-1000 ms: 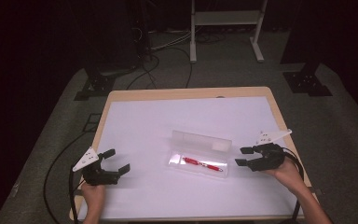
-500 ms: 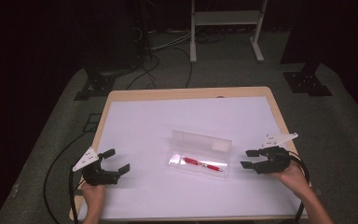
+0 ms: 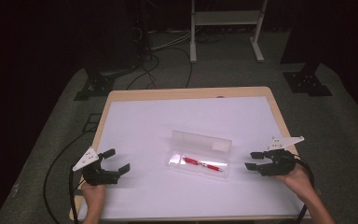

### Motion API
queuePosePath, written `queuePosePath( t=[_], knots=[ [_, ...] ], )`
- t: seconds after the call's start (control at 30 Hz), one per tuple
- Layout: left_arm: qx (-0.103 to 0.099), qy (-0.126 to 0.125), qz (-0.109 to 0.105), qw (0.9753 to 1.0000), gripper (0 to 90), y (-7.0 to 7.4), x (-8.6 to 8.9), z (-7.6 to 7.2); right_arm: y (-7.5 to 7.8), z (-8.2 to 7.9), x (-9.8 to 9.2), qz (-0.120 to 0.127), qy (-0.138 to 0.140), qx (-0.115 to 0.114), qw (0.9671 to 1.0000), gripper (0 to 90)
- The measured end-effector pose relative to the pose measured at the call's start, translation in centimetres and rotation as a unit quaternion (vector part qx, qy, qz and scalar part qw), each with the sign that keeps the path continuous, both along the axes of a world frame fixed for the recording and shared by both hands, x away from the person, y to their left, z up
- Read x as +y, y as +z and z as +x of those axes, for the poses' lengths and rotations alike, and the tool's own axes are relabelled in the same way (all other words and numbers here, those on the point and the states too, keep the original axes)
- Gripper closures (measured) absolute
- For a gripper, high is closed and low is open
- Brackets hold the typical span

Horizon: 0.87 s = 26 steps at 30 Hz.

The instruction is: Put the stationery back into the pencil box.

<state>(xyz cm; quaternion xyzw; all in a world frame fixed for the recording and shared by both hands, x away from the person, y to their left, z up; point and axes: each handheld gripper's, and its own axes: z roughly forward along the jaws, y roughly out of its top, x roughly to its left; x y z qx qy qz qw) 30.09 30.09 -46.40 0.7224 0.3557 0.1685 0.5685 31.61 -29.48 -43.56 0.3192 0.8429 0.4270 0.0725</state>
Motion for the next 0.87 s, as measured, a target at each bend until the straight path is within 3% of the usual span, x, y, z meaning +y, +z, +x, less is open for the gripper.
queuePosePath(
  t=[0.63, 0.87],
  knots=[
    [0.001, 0.002, 0.001, 1.0000, 0.0, 0.0, 0.0, 0.0, -1.7, -1.2, -2.0, -0.008, -0.019, 0.020, 0.9996, 43.4],
    [0.001, 0.001, 0.001, 1.0000, 0.0, 0.0, 0.0, 0.1, -2.3, -1.8, -2.4, 0.000, -0.024, 0.020, 0.9995, 41.9]
  ],
)
